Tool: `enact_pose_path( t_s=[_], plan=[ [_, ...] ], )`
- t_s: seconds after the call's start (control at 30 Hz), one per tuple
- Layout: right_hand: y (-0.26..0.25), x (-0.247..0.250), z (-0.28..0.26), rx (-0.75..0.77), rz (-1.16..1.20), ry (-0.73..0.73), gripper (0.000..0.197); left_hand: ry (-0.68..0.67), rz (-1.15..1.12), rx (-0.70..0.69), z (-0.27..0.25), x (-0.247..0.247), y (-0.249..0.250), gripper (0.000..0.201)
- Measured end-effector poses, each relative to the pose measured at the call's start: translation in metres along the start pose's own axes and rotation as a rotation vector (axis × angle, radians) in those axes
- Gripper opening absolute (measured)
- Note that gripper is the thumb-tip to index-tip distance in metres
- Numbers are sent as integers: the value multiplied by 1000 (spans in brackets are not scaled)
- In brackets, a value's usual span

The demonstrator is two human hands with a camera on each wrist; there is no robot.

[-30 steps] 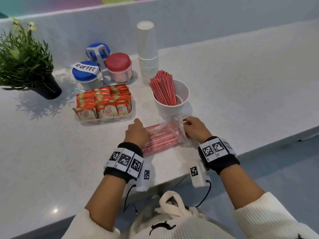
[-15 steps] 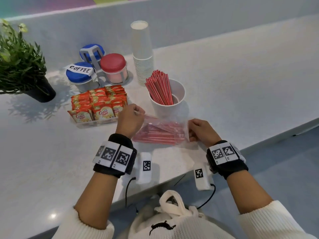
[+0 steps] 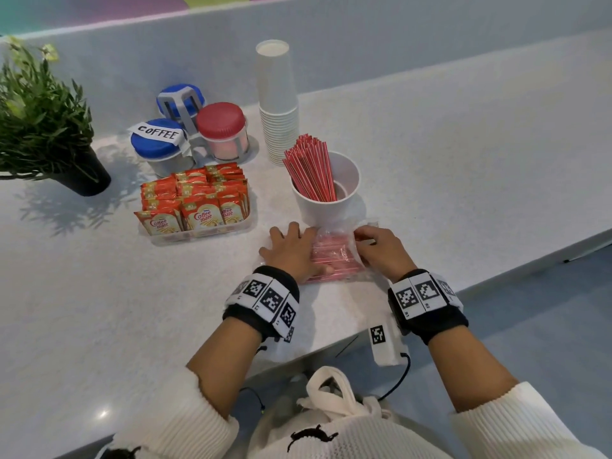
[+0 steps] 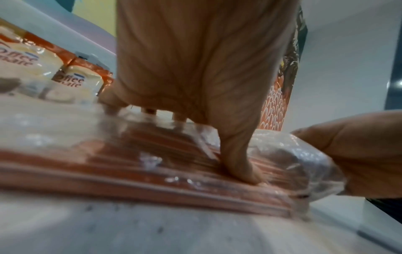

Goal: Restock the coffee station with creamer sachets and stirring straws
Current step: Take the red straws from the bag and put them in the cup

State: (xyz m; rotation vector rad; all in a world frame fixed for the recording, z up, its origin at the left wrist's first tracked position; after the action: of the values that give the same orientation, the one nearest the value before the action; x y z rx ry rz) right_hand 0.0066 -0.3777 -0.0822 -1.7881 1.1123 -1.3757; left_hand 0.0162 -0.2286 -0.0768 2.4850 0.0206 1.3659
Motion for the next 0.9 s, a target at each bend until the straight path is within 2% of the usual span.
enact_pose_path(
  t_s=[0.17, 0.27, 0.4, 0.53, 0.63, 0.73, 0.9],
  plan=[
    [6, 11, 0, -19, 123, 89, 8, 38, -14, -45, 5, 4, -2, 62],
    [3, 15, -4, -10, 272, 98, 10, 45, -34, -61, 7, 4, -2, 58],
    [-4, 11, -1, 29, 210, 62, 15, 32, -29, -65, 8, 2, -4, 57],
    [3, 22, 1, -3, 274, 122, 15, 0, -53, -58, 7, 1, -9, 58],
    [4, 42, 0, 21, 321, 179, 7, -15, -45, -49, 7, 0, -13, 58],
    [4, 46, 1, 4, 342, 130, 10, -2, -16, -51, 8, -1, -12, 59],
    [10, 20, 4, -83, 264, -8, 20, -4, -2, -54, 9, -2, -11, 58]
  ],
)
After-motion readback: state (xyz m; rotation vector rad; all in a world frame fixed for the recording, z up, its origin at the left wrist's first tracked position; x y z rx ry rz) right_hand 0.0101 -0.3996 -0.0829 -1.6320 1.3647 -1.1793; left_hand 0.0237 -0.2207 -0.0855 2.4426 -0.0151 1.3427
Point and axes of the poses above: each hand's wrist, its own z-axis towards the middle knuckle, its own x-axis out of the back of the hand, y = z × x, the point moved 8 cm from there along z, towards the middle knuckle, and after that the axes turned 4 degrees about -y, right-handed, at the moved point
